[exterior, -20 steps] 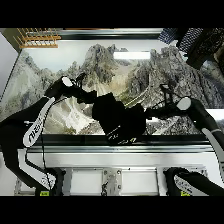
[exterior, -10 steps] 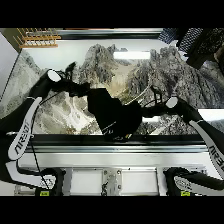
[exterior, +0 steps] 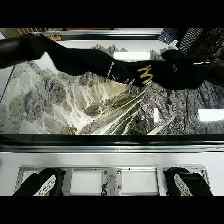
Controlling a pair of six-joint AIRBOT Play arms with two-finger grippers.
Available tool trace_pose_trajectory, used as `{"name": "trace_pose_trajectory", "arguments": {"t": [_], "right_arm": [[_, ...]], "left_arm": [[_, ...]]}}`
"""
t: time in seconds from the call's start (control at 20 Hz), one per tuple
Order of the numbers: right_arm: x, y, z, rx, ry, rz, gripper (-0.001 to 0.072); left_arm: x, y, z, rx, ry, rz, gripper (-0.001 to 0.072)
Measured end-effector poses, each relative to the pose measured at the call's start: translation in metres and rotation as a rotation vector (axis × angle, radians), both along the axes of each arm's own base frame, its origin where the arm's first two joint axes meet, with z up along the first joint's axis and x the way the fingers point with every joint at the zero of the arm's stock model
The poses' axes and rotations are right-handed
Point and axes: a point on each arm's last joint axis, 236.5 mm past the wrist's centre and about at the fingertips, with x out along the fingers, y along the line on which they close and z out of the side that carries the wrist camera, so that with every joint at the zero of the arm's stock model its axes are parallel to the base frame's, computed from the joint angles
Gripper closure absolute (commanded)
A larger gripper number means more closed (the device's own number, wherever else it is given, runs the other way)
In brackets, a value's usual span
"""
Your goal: Fold the clothes and pants, and hang the long-sleeved shirts on hangers.
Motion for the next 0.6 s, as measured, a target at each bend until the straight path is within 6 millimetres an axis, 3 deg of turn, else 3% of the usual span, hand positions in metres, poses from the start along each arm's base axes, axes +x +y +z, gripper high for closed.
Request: {"name": "trace_pose_trajectory", "arguments": {"t": [0.1, 0.2, 0.25, 0.4, 0.6], "right_arm": [[-0.027, -0.005, 0.028, 0.005, -0.064, -0.026, 0.0698], [-0.042, -0.007, 0.030, 0.007, -0.048, -0.040, 0.0698], [-0.046, -0.007, 0.022, 0.006, -0.015, -0.040, 0.0698], [-0.046, -0.006, -0.027, 0.005, 0.150, -0.030, 0.0698], [-0.026, -0.014, -0.117, 0.031, 0.391, -0.064, 0.0698]], "left_arm": [[-0.031, 0.002, 0.024, -0.001, -0.069, 0.004, 0.0703], [-0.052, 0.003, 0.021, -0.006, -0.076, 0.009, 0.0702], [-0.058, 0.003, 0.010, -0.009, -0.055, 0.013, 0.0702], [-0.061, 0.004, -0.051, -0.028, 0.079, 0.026, 0.0703], [-0.050, 0.006, -0.161, -0.060, 0.332, 0.065, 0.0702]]}}
